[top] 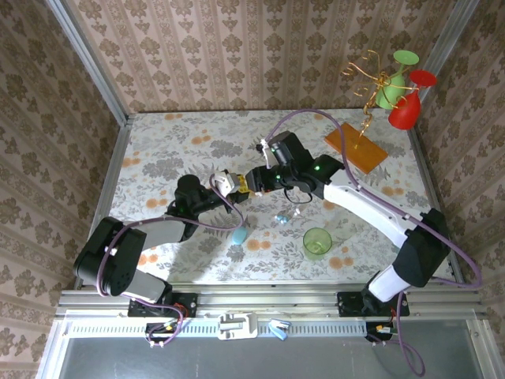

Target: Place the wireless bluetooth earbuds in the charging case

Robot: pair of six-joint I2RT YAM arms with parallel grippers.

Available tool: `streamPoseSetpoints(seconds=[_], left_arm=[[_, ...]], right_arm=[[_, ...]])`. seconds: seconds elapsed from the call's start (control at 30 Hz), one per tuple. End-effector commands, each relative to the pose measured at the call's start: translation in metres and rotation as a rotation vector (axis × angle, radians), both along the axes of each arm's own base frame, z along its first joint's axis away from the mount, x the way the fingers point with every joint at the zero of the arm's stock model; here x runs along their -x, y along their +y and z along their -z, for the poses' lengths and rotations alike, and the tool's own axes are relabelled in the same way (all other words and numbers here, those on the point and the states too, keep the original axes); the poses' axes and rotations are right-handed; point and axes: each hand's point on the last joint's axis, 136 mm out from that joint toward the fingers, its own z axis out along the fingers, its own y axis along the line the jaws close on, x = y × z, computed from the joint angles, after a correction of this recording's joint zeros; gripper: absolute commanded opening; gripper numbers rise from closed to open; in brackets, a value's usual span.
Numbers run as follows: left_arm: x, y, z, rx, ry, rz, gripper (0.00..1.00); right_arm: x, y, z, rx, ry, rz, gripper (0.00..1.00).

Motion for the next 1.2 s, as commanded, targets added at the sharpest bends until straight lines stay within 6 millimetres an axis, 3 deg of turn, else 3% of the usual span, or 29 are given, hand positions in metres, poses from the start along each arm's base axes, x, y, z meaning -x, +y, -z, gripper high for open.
streamPoseSetpoints(seconds=[0.0,0.37,0.67,0.77,1.0,1.17], left_arm=[[-0.003,-0.002,-0.019,0.015,-0.063,0.006,0.0],[0.002,-0.005,-0.016,0.009,-0.067,0.02,0.0],[0.001,-0.005,-0.019,0.014,-0.075,0.013,0.0],[-0.004,-0.004,-0.019,0.013,-0.076,-0.016,0.0],[-0.025,0.0,-0.016,-0.017,-0.144,-0.157,0.0],[-0.034,0.002,-0.016,-0.002,-0.158,-0.201,0.0]], right_arm=[[0.0,0.002,-0.003,0.03,0.019,0.005,0.42],[-0.003,0.007,0.007,0.062,0.042,-0.002,0.39],[-0.003,0.004,0.013,0.074,0.066,0.026,0.29],[-0.003,0.002,0.017,0.06,0.099,0.078,0.23],[-0.007,0.0,0.033,-0.038,0.205,0.256,0.21],[-0.013,-0.001,0.028,-0.158,0.223,0.377,0.21]])
